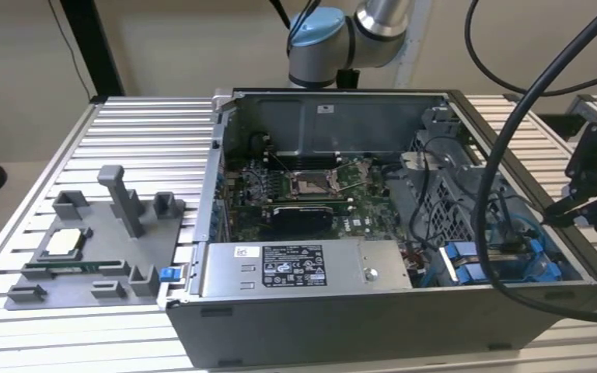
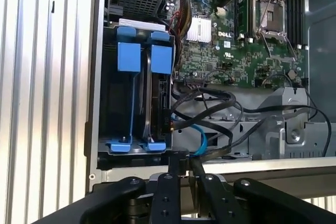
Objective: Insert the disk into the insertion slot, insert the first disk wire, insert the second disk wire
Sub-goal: 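Insert the second disk wire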
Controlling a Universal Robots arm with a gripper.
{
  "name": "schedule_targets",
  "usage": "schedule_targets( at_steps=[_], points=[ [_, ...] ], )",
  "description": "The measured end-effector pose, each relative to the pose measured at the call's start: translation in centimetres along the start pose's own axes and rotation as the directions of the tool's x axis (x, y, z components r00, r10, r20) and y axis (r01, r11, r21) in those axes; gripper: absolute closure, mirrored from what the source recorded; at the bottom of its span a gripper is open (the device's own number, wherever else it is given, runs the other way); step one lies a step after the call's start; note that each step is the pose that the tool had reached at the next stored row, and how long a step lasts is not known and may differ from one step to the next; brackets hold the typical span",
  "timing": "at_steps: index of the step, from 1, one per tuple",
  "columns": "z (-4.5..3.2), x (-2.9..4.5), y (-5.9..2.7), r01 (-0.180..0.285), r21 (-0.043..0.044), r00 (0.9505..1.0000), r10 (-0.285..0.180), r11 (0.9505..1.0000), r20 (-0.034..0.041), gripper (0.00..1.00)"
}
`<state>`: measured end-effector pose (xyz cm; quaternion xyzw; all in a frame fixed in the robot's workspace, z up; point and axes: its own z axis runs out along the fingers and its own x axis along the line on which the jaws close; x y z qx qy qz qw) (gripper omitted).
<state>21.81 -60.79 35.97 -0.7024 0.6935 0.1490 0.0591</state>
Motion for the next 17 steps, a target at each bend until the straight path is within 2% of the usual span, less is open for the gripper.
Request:
schedule_targets(
  at_steps=[10, 13, 14, 17],
  points=[
    [0.02, 0.03, 0.08, 0.000, 0.0006, 0.9998, 0.000, 1.0000, 0.0176, 1.00],
    [-0.01, 0.11, 0.09, 0.000, 0.0004, 0.9998, 0.000, 1.0000, 0.0208, 1.00],
    [-0.02, 0.13, 0.09, 0.000, 0.0004, 0.9998, 0.000, 1.0000, 0.0215, 0.00],
    [-0.06, 0.29, 0.09, 0.000, 0.0004, 0.9997, 0.000, 1.0000, 0.0241, 0.00]
  ],
)
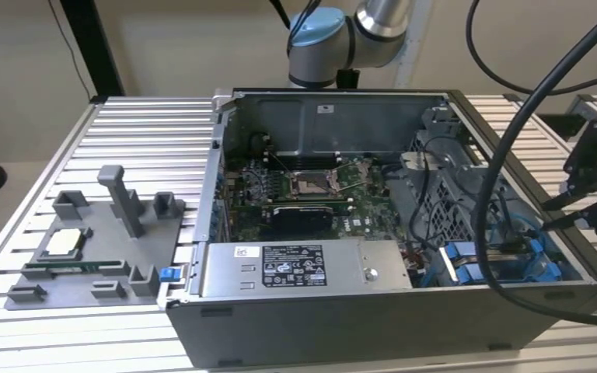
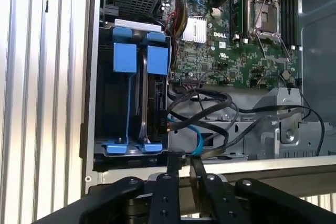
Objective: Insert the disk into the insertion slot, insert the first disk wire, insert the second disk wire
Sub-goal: 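Insert the second disk wire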
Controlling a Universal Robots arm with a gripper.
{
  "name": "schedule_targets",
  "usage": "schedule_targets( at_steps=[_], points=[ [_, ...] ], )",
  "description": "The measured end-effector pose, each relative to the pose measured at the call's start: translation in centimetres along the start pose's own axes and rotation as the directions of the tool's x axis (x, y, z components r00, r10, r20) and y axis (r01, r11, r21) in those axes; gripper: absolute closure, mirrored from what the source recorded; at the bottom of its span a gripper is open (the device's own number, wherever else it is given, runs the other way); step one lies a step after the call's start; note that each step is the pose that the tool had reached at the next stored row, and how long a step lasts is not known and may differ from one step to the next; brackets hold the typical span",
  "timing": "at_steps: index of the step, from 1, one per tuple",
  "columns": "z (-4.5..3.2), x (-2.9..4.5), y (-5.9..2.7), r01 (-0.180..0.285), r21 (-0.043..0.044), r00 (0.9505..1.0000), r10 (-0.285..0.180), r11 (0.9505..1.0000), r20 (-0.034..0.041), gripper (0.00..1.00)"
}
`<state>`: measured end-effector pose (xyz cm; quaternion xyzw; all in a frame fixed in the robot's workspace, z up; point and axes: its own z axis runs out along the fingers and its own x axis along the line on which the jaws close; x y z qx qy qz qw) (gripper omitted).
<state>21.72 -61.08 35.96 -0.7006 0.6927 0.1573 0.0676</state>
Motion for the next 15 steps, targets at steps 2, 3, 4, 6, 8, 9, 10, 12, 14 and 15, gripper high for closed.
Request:
schedule_targets(
  at_steps=[2, 3, 4, 6, 8, 9, 10, 12, 14, 15],
  points=[
    [-0.05, 0.13, 0.00, 0.000, -0.0001, 1.0000, 0.000, 1.0000, 0.0018, 0.00],
    [-0.12, 0.19, 0.02, 0.000, 0.0001, 1.0000, 0.000, 1.0000, 0.0043, 0.00],
    [-0.25, 0.20, 0.03, 0.000, 0.0002, 1.0000, 0.000, 1.0000, 0.0085, 0.00],
    [-0.59, 0.14, 0.07, -0.001, 0.0005, 0.9998, 0.001, 1.0000, 0.0178, 0.00],
    [-0.76, 0.25, 0.10, -0.001, 0.0007, 0.9997, 0.001, 1.0000, 0.0249, 0.00],
    [-0.80, 0.39, 0.10, -0.001, 0.0009, 0.9996, 0.001, 1.0000, 0.0265, 0.00],
    [-0.82, 0.49, 0.10, -0.003, 0.0016, 0.9996, 0.003, 1.0000, 0.0271, 0.00],
    [-0.82, 0.71, 0.10, -0.012, 0.0043, 0.9995, 0.012, 0.9999, 0.0283, 0.00],
    [-0.79, 0.92, 0.09, -0.024, 0.0075, 0.9993, 0.024, 0.9997, 0.0298, 0.00],
    [-0.73, 0.98, 0.09, -0.032, 0.0094, 0.9990, 0.032, 0.9994, 0.0312, 0.00]
  ],
)
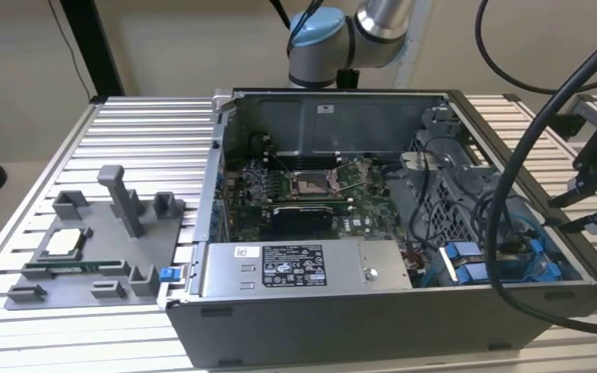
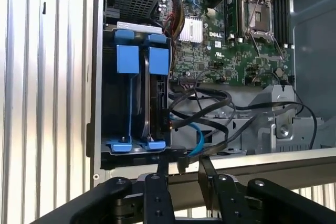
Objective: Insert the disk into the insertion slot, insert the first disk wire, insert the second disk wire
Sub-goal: 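Insert the second disk wire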
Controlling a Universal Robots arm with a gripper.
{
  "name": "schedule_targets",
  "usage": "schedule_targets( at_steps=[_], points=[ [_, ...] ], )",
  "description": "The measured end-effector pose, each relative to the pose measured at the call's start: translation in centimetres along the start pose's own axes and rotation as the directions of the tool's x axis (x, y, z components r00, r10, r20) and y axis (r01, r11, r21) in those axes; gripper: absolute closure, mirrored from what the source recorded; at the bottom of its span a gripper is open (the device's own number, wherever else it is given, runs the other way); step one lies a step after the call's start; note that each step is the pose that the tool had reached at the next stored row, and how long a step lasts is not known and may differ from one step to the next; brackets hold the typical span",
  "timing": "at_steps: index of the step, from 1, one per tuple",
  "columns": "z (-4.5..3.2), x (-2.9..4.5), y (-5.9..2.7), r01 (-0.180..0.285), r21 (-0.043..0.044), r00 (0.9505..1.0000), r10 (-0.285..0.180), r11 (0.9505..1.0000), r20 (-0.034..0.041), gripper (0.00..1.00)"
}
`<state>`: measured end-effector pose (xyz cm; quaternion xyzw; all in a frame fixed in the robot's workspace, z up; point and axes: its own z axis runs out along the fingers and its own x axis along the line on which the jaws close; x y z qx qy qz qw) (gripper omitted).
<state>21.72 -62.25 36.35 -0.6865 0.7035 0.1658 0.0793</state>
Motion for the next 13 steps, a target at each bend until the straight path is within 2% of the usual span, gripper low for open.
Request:
schedule_targets(
  at_steps=[2, 4, 5, 8, 9, 13],
  points=[
    [0.12, 0.04, -0.02, -0.021, 0.0029, 0.9998, 0.021, 0.9998, 0.0023, 0.00],
    [0.23, 0.09, -0.03, -0.039, 0.0021, 0.9992, 0.039, 0.9992, 0.0043, 0.00],
    [0.27, 0.11, -0.03, -0.047, -0.0010, 0.9989, 0.047, 0.9989, 0.0050, 0.00],
    [0.33, 0.13, -0.04, -0.071, -0.0264, 0.9975, 0.071, 0.9971, 0.0053, 0.00],
    [0.38, 0.14, -0.05, -0.076, -0.0319, 0.9971, 0.076, 0.9966, 0.0053, 0.00],
    [0.52, 0.19, -0.07, -0.082, -0.0331, 0.9966, 0.082, 0.9961, 0.0057, 0.00]
  ],
)
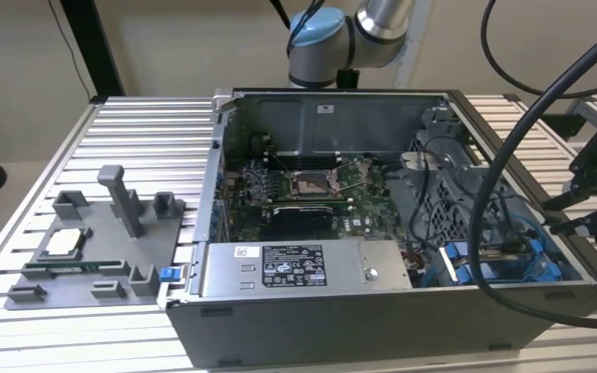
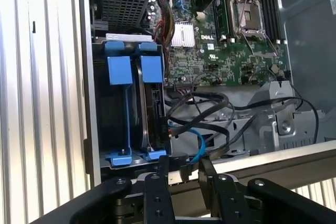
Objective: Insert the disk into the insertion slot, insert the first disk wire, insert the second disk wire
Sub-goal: 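Insert the second disk wire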
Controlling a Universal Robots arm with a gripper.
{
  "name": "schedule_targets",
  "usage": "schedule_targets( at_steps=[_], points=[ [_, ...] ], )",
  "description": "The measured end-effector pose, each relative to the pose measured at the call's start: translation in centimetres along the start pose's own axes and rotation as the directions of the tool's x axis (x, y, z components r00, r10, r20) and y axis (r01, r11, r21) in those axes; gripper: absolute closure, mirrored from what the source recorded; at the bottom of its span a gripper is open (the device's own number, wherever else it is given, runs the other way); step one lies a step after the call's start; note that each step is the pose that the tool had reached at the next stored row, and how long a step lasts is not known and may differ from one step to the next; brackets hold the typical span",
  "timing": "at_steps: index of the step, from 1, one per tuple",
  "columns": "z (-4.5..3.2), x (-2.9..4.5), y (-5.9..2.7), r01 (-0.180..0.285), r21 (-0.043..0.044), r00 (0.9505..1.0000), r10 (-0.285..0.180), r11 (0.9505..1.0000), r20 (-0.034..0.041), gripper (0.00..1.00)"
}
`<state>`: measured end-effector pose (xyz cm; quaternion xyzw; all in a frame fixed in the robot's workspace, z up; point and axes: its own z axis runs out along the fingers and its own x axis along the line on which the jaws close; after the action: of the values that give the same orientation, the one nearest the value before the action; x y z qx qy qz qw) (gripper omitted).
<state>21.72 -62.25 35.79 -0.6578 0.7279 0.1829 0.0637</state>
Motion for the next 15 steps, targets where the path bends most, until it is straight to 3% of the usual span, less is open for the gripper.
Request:
schedule_targets(
  at_steps=[15],
  points=[
    [0.26, 0.06, -0.38, -0.001, 0.0002, 1.0000, 0.001, 1.0000, 0.0002, 0.00]
  ],
)
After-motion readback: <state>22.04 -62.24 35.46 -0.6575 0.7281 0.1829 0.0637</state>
